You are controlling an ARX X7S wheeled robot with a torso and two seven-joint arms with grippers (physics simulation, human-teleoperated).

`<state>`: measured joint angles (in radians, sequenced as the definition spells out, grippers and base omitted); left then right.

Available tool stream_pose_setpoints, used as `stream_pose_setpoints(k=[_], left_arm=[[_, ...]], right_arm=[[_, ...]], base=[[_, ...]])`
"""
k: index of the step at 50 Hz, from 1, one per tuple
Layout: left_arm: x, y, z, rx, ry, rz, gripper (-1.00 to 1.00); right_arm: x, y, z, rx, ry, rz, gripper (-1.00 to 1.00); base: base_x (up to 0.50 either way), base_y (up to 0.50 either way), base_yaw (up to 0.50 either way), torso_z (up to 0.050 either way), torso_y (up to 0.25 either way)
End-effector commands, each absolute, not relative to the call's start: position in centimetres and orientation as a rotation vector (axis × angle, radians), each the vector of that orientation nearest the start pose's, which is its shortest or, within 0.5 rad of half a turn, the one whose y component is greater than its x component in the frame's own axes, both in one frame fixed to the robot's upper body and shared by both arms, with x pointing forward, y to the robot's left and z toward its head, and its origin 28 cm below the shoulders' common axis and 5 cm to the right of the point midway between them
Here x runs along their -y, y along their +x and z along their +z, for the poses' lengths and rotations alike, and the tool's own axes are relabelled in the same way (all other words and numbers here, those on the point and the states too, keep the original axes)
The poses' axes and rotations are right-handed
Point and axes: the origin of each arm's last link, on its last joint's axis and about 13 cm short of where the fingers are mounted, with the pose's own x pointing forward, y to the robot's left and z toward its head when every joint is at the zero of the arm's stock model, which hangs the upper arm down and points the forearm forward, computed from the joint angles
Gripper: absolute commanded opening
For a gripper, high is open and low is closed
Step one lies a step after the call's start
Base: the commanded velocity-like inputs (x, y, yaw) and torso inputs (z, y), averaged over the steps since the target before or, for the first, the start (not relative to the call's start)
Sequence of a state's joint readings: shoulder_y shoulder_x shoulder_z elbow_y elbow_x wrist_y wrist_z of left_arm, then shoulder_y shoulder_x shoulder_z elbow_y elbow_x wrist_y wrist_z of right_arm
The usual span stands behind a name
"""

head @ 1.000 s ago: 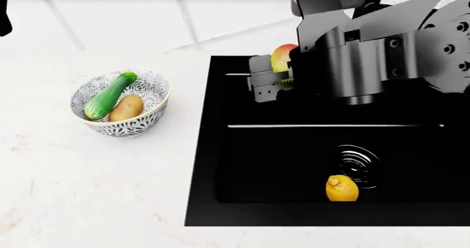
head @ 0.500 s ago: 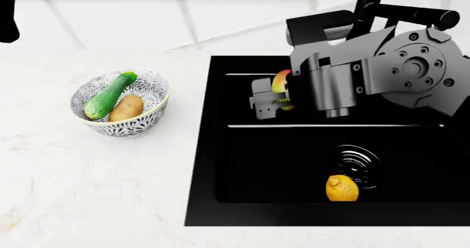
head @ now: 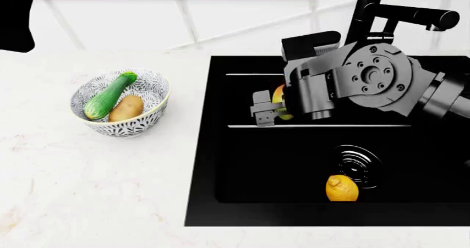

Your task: There is a mixed pile of frozen fruits and vegetables on the counter. Locate all the frozen vegetables and place the items in a bowl on the counter. Take all the frozen fruits and defrost them in a running sink.

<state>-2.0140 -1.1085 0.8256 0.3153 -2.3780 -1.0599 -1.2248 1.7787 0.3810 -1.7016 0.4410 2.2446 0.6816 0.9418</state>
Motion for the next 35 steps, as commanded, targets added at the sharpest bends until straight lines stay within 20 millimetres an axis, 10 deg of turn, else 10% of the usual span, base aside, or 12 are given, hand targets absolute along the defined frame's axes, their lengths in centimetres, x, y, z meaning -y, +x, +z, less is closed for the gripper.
stream_pose_setpoints(k=[1, 35], left_arm=[[-27.8, 14.5, 41.2, -0.030, 0.149, -0.039, 1.00], [-27.9, 15.1, 40.7, -0.047, 0.152, -0.040, 1.00]], right_arm=[[5.2, 34.4, 26.7, -0.778, -0.164, -0.031, -1.00], [6.1, 35.5, 20.9, -0.890, -0.153, -0.085, -1.00]], base=[[0.00, 0.00, 0.00, 0.000, 0.000], [0.00, 0.00, 0.00, 0.000, 0.000]])
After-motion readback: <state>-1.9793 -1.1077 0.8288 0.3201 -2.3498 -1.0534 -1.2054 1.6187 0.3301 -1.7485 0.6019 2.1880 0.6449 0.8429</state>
